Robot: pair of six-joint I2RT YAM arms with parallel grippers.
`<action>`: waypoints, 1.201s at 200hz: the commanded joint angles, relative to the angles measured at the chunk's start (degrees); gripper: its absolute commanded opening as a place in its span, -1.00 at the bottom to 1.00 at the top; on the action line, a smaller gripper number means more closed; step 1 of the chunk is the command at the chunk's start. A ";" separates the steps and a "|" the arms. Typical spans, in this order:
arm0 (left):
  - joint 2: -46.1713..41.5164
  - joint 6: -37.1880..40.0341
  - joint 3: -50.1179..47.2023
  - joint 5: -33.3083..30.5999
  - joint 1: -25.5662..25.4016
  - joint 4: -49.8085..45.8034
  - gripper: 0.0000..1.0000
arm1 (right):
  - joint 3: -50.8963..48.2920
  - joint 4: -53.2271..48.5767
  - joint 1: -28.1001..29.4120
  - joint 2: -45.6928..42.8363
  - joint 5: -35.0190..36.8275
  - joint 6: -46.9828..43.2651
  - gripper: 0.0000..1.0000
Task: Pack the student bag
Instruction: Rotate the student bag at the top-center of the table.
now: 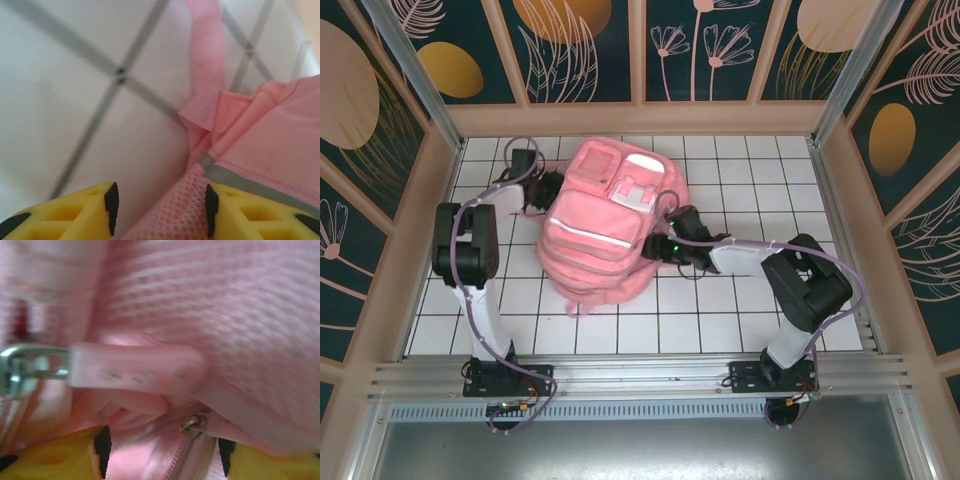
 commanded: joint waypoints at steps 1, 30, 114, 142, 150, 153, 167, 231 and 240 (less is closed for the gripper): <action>1.81 8.56 7.42 7.27 -3.73 -6.15 0.13 | 3.64 3.28 6.36 0.31 -2.93 3.00 0.27; -3.20 15.03 9.15 -3.91 -3.35 -11.12 0.26 | 4.49 1.44 7.84 -3.58 -2.25 2.39 0.37; -35.70 8.67 -13.37 -14.41 -2.32 -8.40 0.34 | -1.40 -13.54 5.80 -24.77 5.43 -5.04 0.65; -46.40 4.75 -27.54 -10.24 -2.71 -7.11 0.31 | 1.09 -14.97 -2.39 -25.93 7.66 -5.13 0.58; -49.18 4.58 -30.94 -9.38 -3.32 -7.72 0.30 | 2.39 -14.53 -5.28 -24.82 7.36 -4.98 0.57; -50.07 4.65 -31.85 -9.23 -3.80 -8.18 0.30 | 3.07 -14.56 -6.39 -24.19 7.76 -4.79 0.57; -53.67 4.85 -35.75 -10.62 -6.50 -11.14 0.31 | 6.63 -14.35 -10.18 -19.62 7.43 -5.16 0.61; -70.26 3.17 -47.65 -8.27 -7.48 -19.62 0.36 | 34.95 -18.37 -19.36 10.82 -3.31 -8.19 0.74; -71.44 3.09 -48.02 -8.11 -7.45 -20.54 0.37 | 39.06 -19.87 -19.58 14.81 -5.68 -8.74 0.70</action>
